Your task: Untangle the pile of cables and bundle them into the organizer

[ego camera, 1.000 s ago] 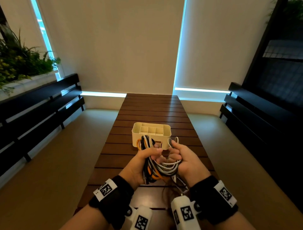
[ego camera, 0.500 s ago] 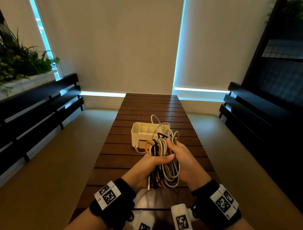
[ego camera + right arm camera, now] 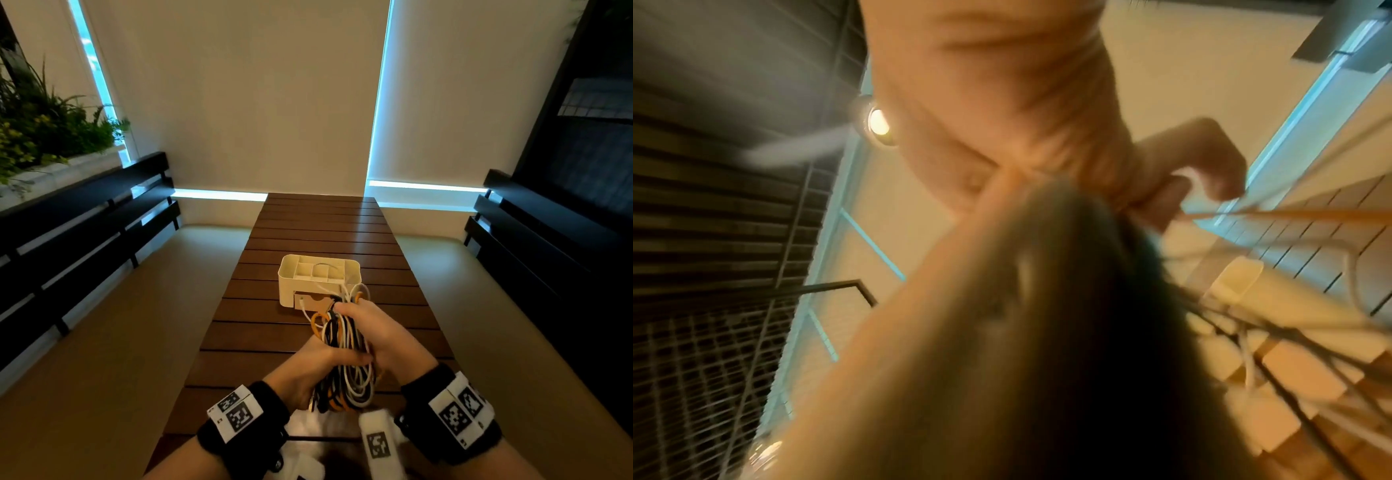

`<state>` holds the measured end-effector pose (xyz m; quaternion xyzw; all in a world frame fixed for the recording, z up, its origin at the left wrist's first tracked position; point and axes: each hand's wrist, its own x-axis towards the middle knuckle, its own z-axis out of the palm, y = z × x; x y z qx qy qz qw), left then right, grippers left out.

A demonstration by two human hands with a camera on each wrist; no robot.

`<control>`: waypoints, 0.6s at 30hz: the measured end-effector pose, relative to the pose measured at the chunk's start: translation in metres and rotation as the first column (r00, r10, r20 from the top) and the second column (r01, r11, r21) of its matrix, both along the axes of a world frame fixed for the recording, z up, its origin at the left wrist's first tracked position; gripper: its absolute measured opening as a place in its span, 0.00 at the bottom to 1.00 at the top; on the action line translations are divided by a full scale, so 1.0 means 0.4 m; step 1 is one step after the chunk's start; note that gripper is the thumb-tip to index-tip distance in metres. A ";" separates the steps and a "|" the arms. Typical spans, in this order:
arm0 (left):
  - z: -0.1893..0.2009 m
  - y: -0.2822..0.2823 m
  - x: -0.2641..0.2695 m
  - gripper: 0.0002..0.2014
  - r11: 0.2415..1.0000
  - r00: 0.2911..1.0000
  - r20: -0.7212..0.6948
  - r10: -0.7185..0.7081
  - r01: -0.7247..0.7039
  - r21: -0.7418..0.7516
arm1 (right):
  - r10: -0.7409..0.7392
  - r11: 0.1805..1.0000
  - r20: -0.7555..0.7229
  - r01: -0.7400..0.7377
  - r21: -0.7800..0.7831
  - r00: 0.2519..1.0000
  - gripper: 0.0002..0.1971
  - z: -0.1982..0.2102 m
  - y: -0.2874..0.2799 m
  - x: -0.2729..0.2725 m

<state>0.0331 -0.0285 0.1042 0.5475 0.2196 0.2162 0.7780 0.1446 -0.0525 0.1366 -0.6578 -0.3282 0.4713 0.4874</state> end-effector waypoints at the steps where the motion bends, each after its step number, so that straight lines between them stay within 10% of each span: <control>1: -0.003 -0.003 -0.001 0.13 1.000 1.000 -0.005 -0.015 0.015 0.010 | 0.069 0.997 0.052 -0.067 -0.037 0.996 0.11 0.008 0.001 0.010; 10: -0.013 0.015 -0.032 0.10 0.990 0.989 -0.059 -0.134 0.131 -0.059 | 0.304 0.952 -0.237 -0.285 0.110 0.923 0.14 0.006 -0.020 0.055; 18: -0.016 0.025 -0.023 0.13 0.969 0.989 0.090 -0.113 0.130 -0.211 | 0.336 0.905 -0.151 -0.274 0.326 0.930 0.18 -0.027 -0.021 0.036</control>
